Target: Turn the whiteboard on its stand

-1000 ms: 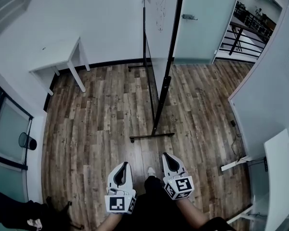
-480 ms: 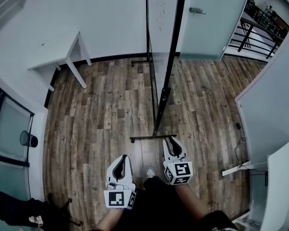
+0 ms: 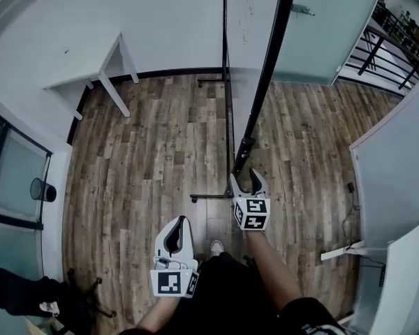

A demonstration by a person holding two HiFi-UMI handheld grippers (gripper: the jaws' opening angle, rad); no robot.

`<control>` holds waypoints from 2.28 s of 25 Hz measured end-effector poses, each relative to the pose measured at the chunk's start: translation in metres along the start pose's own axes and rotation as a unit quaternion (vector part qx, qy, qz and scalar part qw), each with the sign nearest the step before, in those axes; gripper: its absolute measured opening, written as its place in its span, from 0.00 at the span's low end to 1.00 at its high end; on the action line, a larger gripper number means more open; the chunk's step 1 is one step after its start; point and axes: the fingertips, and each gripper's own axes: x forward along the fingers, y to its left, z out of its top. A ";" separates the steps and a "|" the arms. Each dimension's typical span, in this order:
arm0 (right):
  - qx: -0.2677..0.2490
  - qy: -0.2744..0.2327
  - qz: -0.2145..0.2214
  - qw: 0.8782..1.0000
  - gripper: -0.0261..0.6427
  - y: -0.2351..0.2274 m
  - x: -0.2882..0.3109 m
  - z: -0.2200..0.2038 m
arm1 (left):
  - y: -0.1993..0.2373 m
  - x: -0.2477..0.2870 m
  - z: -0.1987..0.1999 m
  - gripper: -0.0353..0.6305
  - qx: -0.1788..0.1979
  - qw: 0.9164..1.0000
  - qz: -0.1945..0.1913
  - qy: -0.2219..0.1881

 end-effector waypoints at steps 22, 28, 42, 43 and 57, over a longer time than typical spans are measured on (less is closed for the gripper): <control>-0.014 0.045 -0.014 0.999 0.30 -0.025 0.105 -0.021 | 0.023 0.056 -0.007 0.08 -0.001 0.999 0.031 0.018; -0.023 0.040 -0.024 0.999 0.29 -0.027 0.105 -0.022 | 0.032 0.051 -0.014 0.08 -0.003 0.999 0.039 0.030; -0.035 0.043 -0.039 0.998 0.28 -0.014 0.075 -0.022 | 0.047 0.016 0.000 0.08 -0.012 0.999 0.035 0.029; -0.035 0.043 -0.040 0.998 0.27 -0.012 0.068 -0.027 | 0.048 0.009 -0.002 0.08 -0.013 0.999 0.034 0.027; -0.036 0.034 -0.038 0.998 0.27 0.015 -0.020 -0.076 | 0.041 -0.089 -0.025 0.08 -0.020 0.999 0.019 0.020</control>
